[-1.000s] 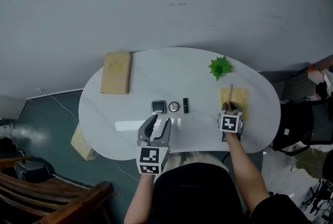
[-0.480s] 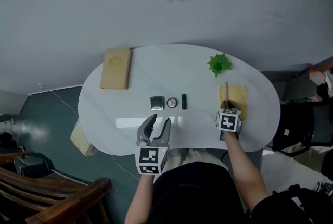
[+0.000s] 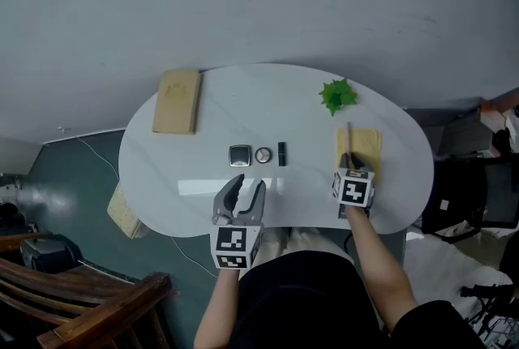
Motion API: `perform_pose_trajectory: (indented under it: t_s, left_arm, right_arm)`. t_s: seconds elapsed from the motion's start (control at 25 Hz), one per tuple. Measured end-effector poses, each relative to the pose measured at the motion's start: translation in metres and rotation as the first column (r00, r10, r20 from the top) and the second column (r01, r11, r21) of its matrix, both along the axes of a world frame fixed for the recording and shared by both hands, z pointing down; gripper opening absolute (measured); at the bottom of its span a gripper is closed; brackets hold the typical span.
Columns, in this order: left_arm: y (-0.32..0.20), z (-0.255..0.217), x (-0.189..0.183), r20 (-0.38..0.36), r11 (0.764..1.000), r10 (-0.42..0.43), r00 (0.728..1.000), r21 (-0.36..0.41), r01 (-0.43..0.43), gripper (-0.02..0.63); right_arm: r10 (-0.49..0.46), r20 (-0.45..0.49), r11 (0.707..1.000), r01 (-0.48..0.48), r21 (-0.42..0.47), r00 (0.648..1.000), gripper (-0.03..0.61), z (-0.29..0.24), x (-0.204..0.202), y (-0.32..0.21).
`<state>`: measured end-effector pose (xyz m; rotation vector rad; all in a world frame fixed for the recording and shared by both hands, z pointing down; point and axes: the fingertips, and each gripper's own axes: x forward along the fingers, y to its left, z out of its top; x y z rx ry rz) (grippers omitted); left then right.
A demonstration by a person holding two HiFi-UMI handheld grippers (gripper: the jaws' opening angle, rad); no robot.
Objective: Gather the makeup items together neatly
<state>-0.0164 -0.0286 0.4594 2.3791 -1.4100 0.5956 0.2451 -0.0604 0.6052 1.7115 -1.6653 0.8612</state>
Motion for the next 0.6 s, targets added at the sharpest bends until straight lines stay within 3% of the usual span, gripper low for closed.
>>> perform_pose_trajectory:
  t_s: [0.6]
  left_arm:
    - [-0.030, 0.000, -0.005, -0.029, 0.995, 0.102, 0.994, 0.003, -0.102, 0.175]
  right_arm:
    - [0.070, 0.008, 0.997, -0.070, 0.022, 0.998, 0.072, -0.019, -0.028, 0.000]
